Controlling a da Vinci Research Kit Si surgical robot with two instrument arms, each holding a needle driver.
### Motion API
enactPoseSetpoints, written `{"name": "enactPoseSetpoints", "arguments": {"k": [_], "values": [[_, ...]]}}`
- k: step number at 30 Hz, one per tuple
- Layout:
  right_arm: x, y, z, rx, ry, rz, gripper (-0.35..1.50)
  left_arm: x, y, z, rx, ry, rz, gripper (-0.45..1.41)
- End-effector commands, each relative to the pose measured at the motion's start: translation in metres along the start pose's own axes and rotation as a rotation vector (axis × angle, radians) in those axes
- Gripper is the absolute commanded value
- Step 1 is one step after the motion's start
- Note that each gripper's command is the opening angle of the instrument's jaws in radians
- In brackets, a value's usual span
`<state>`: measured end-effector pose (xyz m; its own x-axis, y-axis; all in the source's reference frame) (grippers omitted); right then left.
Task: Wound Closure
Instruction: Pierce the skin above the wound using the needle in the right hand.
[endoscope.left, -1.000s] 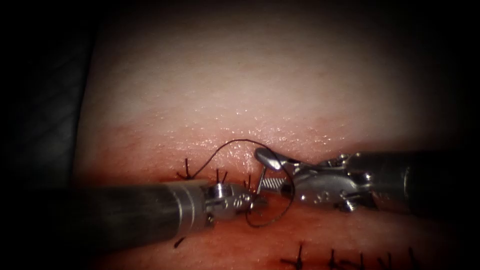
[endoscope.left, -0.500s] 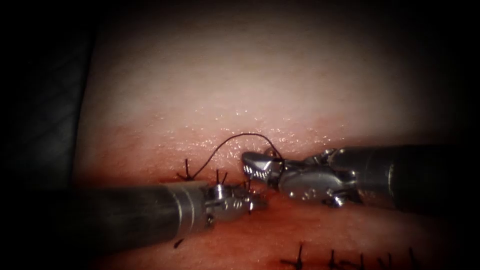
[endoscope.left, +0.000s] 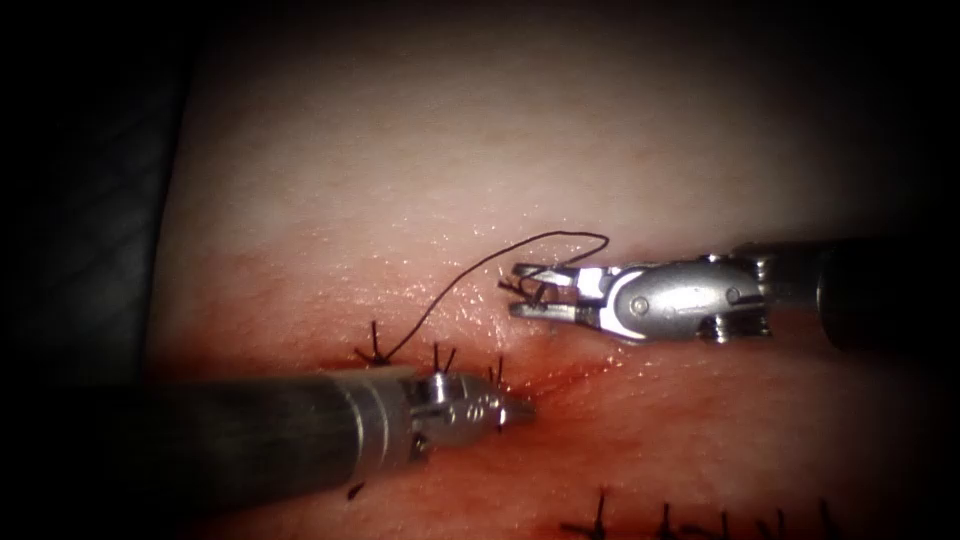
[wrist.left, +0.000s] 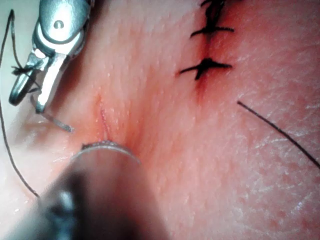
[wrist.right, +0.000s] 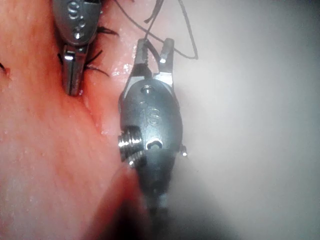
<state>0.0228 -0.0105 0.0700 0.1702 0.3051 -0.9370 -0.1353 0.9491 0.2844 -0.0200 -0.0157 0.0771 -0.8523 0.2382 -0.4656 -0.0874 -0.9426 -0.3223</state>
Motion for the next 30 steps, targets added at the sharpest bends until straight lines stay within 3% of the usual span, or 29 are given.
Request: {"name": "enactPoseSetpoints", "arguments": {"k": [1, 6, 14, 17, 23, 30], "values": [[-0.0020, 0.0013, 0.0000, 0.003, 0.040, 0.082, -0.35, 0.0002, 0.0000, 0.0008, 0.000, 0.001, 0.000, -0.45], [-0.0046, 0.0025, -0.0007, 0.018, 0.053, 0.222, -0.35, 0.0001, 0.0000, 0.0007, 0.000, 0.001, 0.000, -0.45], [-0.0082, -0.0040, -0.0006, 0.079, -0.029, 0.256, -0.35, 0.0001, 0.0000, 0.0007, -0.001, 0.001, 0.001, -0.45], [-0.0091, -0.0051, -0.0005, 0.085, -0.058, 0.288, -0.35, 0.0001, 0.0000, 0.0007, -0.001, 0.001, 0.000, -0.45], [-0.0100, -0.0059, -0.0005, 0.092, -0.075, 0.357, -0.35, 0.0002, 0.0000, 0.0007, -0.001, 0.001, 0.000, -0.45], [-0.0104, -0.0049, -0.0011, 0.047, -0.088, 0.624, -0.35, 0.0002, -0.0001, 0.0007, -0.001, 0.001, 0.000, -0.45]]}}
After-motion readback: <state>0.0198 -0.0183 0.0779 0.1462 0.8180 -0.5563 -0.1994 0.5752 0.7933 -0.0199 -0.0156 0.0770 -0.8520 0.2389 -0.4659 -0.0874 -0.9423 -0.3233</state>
